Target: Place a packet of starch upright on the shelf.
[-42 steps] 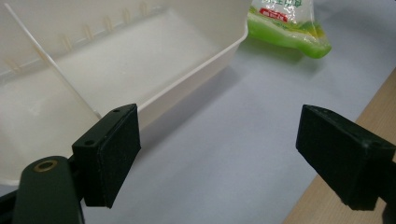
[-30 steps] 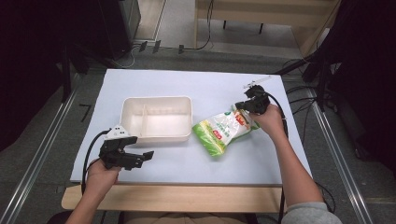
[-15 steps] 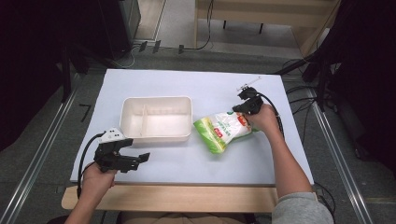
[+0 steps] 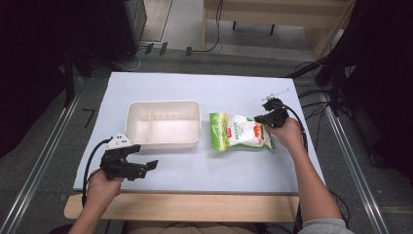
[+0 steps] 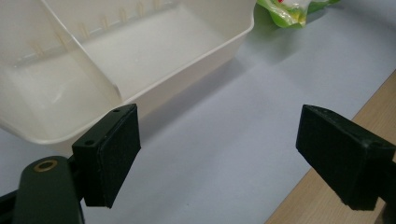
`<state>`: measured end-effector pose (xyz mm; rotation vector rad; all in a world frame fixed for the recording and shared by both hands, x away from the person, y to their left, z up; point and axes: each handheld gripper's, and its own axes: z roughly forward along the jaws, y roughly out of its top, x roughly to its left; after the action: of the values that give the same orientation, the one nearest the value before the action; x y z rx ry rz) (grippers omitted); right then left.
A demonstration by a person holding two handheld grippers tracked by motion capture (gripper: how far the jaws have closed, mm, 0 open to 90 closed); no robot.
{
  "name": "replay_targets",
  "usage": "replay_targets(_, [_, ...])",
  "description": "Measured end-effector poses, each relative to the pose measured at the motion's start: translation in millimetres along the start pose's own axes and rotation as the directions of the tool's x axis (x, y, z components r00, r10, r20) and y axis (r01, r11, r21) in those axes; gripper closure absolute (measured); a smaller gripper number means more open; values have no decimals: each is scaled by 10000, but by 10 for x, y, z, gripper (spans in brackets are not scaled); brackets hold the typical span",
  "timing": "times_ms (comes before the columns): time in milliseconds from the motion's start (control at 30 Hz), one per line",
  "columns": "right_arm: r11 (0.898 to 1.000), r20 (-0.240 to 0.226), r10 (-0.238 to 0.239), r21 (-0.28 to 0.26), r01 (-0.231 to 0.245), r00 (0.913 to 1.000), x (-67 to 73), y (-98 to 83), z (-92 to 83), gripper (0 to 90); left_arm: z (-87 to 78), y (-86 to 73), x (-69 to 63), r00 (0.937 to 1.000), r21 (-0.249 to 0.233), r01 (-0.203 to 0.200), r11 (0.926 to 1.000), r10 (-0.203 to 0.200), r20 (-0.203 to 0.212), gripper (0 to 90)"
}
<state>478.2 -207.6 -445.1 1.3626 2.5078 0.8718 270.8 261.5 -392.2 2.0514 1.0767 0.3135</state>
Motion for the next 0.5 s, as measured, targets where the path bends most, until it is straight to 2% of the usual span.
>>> replay_targets(300, [9977, -174, 672, -83, -673, 9976, -15, -231, -167, 900, 22, 27, -3, 9999, -43, -50, 10000, 51, 129, 147])
replay_targets(500, [9982, -42, 600, 46, -599, 9982, 50, -365, -281, 900, 46, 58, -6, 9996, -38, -137, 9999, 137, 246, 147])
